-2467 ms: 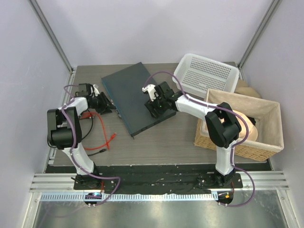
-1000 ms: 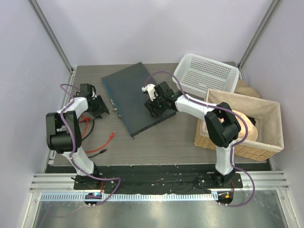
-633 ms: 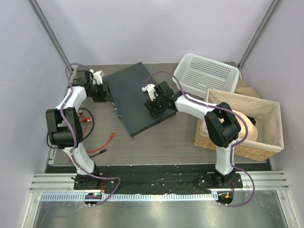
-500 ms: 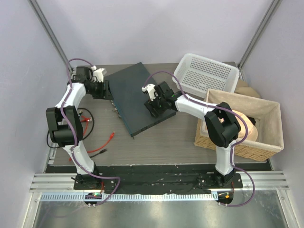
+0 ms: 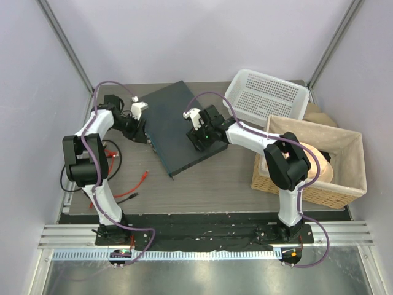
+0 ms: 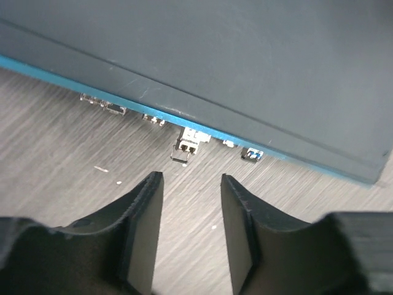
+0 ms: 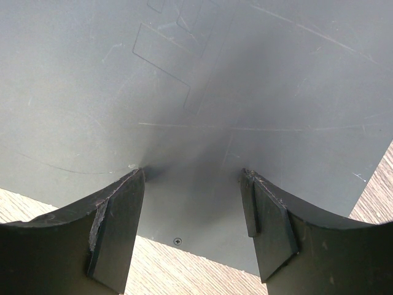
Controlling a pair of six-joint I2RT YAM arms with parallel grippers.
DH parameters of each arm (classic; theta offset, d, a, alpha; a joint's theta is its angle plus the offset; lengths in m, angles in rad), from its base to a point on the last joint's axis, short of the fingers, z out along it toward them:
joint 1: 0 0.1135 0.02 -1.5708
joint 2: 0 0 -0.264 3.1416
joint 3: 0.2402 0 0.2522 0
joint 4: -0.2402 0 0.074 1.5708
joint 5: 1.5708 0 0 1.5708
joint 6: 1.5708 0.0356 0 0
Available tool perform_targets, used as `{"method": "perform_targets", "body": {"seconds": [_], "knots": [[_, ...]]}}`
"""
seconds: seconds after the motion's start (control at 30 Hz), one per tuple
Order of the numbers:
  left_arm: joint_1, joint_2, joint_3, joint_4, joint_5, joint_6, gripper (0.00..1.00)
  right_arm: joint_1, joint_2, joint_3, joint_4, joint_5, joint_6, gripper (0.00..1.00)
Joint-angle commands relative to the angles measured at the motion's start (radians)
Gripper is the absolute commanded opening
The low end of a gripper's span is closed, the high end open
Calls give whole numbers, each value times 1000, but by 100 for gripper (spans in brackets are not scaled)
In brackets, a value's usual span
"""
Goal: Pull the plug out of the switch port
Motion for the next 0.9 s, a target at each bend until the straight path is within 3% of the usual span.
{"method": "perform_targets", "body": {"seconds": [0.0,0.17,0.43,0.87], "knots": [[-19,5,33,-46,18,203,45,-6,49,7,-29,11,16,71],[-62,28,25,-51,-12,290,43,-6,41,-1,-29,19,12,71],[-128,46,7,18,-57,309,43,-4,35,-7,-31,22,9,71],[-139,23,24,-39,-141,398,40,-6,43,-6,-31,19,9,71]]}}
